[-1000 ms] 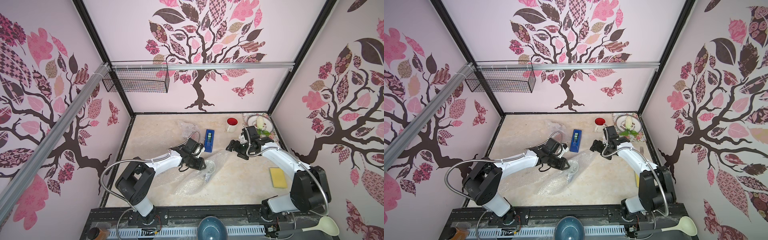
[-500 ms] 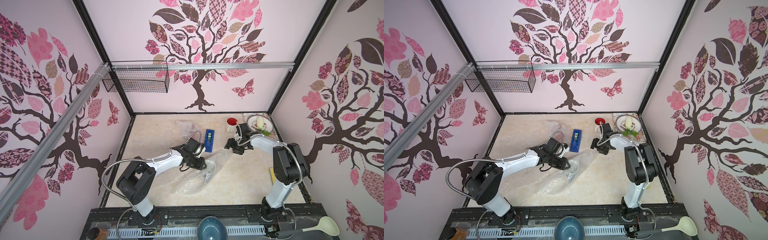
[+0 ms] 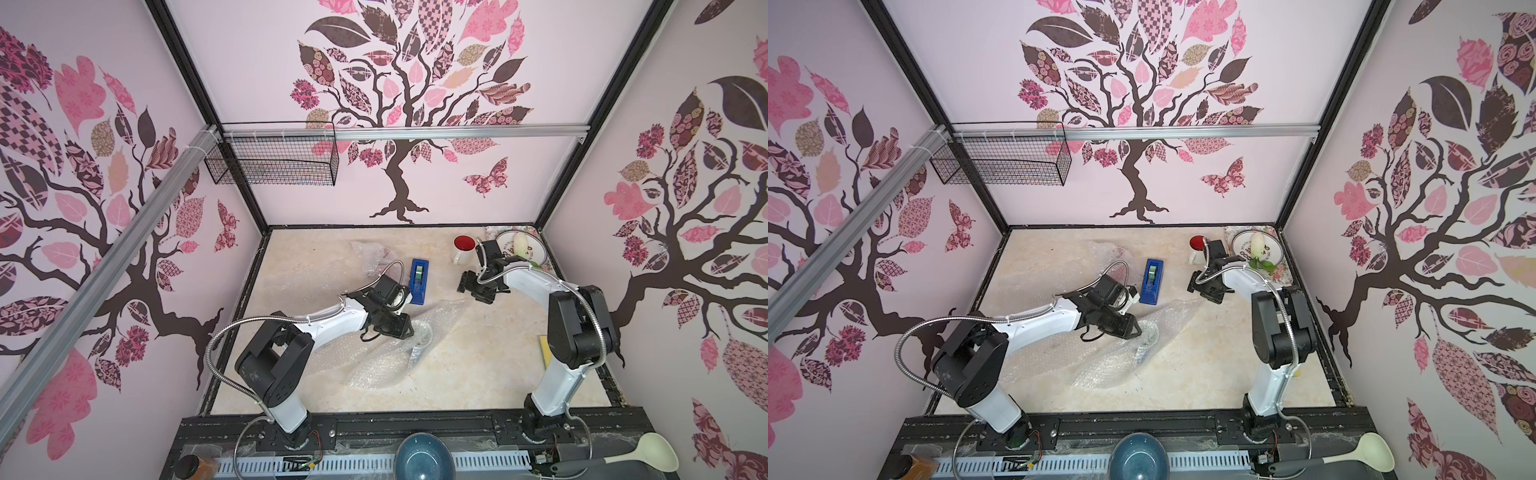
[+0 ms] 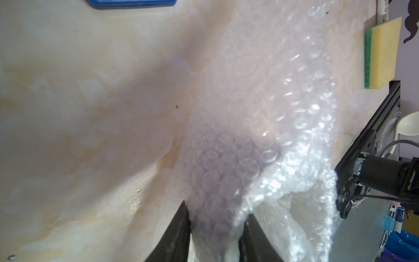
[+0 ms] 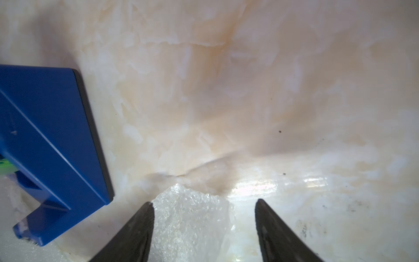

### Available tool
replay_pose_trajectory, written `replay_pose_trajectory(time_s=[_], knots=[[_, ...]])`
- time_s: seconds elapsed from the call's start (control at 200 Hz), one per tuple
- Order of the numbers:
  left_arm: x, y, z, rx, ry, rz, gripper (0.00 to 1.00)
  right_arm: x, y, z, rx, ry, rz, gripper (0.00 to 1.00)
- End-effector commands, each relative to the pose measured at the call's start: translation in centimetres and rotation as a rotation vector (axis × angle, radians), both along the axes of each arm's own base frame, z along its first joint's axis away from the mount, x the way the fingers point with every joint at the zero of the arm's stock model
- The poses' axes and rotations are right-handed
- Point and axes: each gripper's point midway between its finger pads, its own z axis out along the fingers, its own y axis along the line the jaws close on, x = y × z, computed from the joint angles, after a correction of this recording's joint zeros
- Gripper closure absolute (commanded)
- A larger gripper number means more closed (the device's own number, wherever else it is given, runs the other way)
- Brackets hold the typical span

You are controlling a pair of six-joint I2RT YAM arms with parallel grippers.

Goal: Wrap mugs in bubble wrap
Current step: Wrap the mug in bubble wrap.

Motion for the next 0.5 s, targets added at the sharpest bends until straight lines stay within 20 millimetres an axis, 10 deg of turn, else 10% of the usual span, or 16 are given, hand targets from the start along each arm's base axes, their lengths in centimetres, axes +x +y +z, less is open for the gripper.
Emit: replay_pose_trajectory(time_s=[0.0, 0.135, 0.26, 0.495], knots=[[0.8, -0.2, 0.1, 0.018, -0.021, -0.001, 0.66, -0.4, 0.1, -1.8, 0.010, 0.057, -0.002, 0.31], [0.8, -0.4, 0.1, 0.016, -0.018, -0.002, 0.66, -0.7, 0.4, -2.9, 0.031, 0.070, -0.015, 0.40], [1.0, -0.5, 0.2, 0.014, -0.021, -0.001, 0.66, -0.5, 1.1, -2.5, 0.084, 0.056, -0.020, 0.74], [1.0, -0.8, 0.2, 0.007, -0.012, -0.004, 0.67, -1.2, 5.2, 5.1, 0.357, -0.141, 0.071, 1.00]])
